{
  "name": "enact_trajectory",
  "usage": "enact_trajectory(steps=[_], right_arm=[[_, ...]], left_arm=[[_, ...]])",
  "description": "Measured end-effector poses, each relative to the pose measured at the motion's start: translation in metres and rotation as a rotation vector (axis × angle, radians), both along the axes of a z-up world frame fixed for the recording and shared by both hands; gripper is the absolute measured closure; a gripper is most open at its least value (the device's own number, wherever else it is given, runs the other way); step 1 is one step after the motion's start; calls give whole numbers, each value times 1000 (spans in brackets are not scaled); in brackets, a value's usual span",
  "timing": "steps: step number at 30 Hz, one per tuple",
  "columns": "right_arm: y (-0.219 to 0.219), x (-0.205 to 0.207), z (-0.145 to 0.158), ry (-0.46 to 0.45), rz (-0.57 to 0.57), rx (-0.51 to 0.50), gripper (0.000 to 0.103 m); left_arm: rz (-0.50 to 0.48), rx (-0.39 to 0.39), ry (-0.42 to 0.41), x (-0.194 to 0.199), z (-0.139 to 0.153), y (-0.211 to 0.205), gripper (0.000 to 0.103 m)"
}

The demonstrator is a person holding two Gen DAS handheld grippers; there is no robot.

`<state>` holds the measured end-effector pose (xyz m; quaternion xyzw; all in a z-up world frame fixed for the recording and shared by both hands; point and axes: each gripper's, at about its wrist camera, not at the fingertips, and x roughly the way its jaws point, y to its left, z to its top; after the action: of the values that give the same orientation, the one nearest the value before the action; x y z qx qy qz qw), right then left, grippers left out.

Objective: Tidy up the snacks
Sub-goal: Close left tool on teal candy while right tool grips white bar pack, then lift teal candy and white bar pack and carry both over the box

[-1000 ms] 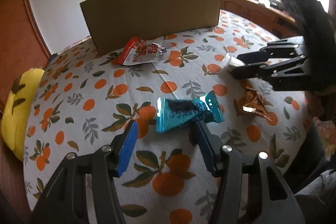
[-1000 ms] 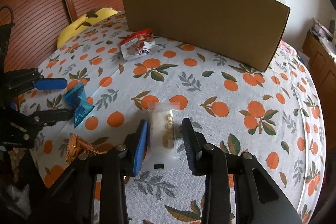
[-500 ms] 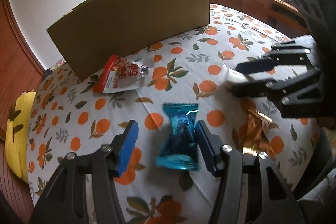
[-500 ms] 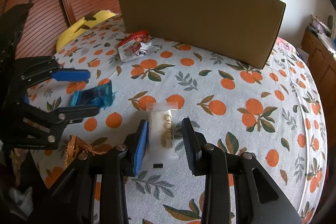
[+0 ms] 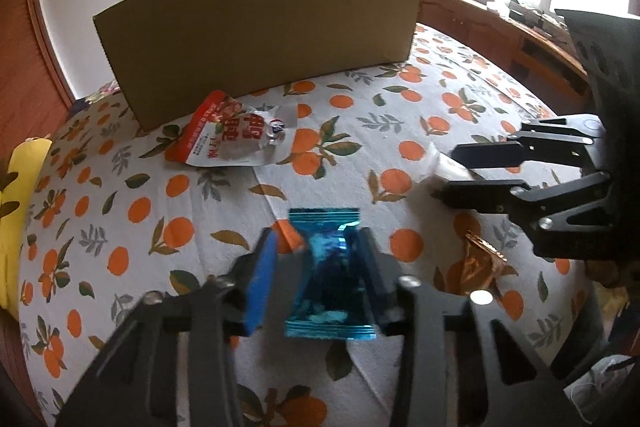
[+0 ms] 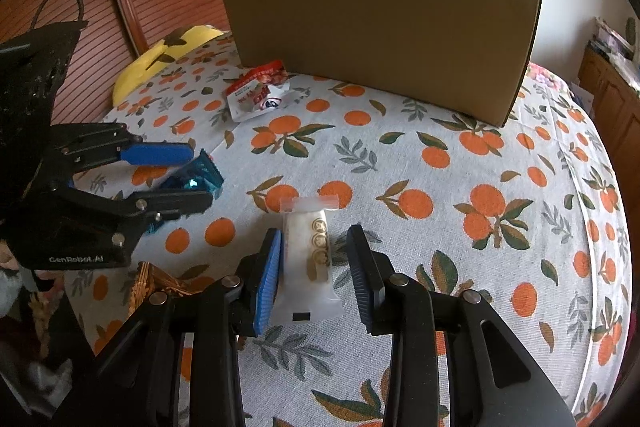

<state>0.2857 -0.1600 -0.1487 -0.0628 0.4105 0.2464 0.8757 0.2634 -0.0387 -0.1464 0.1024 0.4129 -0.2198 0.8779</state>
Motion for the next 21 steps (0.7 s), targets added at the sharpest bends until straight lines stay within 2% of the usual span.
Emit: enact_trajectory(steps=[1,2,12,17,21], right_arm=[[0,0,0,0,0,0,71],[0,0,0,0,0,-1,71],[10,-1,-2,-27,0,-66,71],[8,0,-3,-29,-11,-58,83],[8,-2,-2,-39,-19,-65,84]], left_arm=[[-5,0,-2,-2,0,-1,77],[-8,0,-2,-4,0,-2,78],[1,-37,-46,-22,22,3,80],[26,-56,-69,-25,33,11,80],[37,-62,-80,-28,37,15,80]])
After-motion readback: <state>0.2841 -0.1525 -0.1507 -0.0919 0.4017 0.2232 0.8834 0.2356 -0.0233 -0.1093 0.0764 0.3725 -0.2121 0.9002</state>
